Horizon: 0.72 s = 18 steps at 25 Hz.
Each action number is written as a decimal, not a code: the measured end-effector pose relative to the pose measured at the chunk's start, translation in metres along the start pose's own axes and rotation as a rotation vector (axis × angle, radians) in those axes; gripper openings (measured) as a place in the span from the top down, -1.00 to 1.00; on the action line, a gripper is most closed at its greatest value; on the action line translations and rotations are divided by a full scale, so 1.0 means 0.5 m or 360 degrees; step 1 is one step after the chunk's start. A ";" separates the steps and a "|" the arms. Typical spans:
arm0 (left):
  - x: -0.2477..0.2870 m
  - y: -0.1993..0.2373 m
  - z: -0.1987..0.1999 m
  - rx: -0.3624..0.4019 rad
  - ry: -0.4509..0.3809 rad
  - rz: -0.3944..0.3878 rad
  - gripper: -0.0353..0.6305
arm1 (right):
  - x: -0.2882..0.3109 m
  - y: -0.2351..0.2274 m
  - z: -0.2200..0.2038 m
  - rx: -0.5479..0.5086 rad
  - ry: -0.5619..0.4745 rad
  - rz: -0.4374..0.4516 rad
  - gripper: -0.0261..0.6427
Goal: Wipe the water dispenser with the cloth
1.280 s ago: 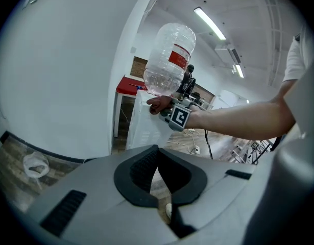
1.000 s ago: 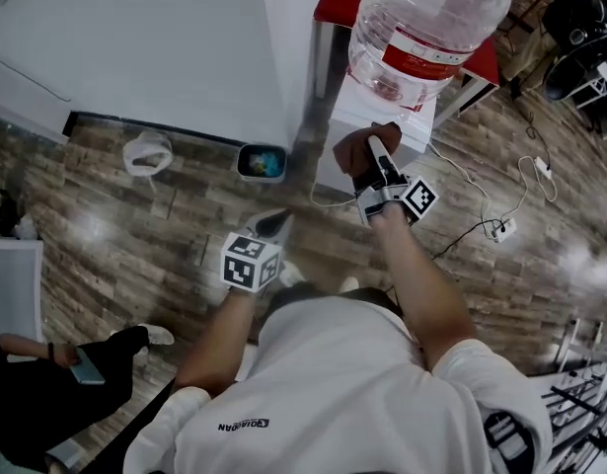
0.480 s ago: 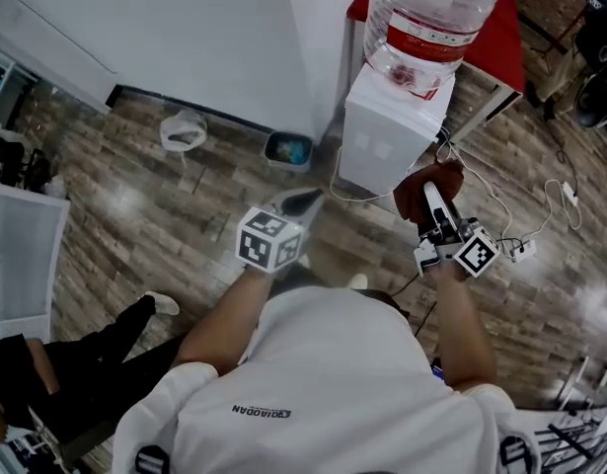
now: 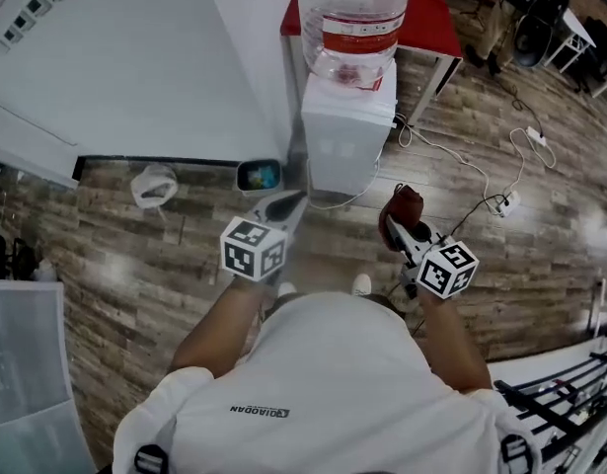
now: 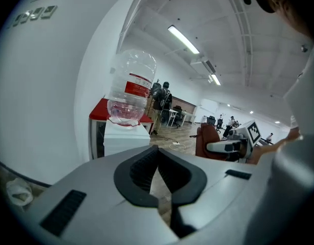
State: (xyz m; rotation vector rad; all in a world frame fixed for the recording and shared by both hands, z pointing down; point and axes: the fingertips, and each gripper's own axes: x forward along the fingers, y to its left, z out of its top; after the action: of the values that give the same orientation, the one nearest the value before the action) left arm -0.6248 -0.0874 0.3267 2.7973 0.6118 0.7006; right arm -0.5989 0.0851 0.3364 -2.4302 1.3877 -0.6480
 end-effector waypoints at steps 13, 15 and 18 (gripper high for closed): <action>-0.059 0.025 -0.047 0.0082 0.0063 -0.0236 0.93 | 0.017 0.154 -0.071 0.0017 -0.0060 -0.0247 0.76; -0.056 0.025 -0.047 0.0080 0.0071 -0.0256 0.93 | 0.016 0.151 -0.077 0.0029 -0.0063 -0.0279 0.76; -0.063 0.016 -0.055 0.0086 0.0079 -0.0282 0.93 | 0.009 0.148 -0.084 0.0034 -0.0079 -0.0331 0.76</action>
State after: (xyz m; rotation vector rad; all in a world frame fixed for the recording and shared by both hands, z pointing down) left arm -0.6605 -0.1060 0.3402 2.7370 0.8877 0.7291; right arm -0.6729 0.0434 0.3412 -2.5770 1.1125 -0.6403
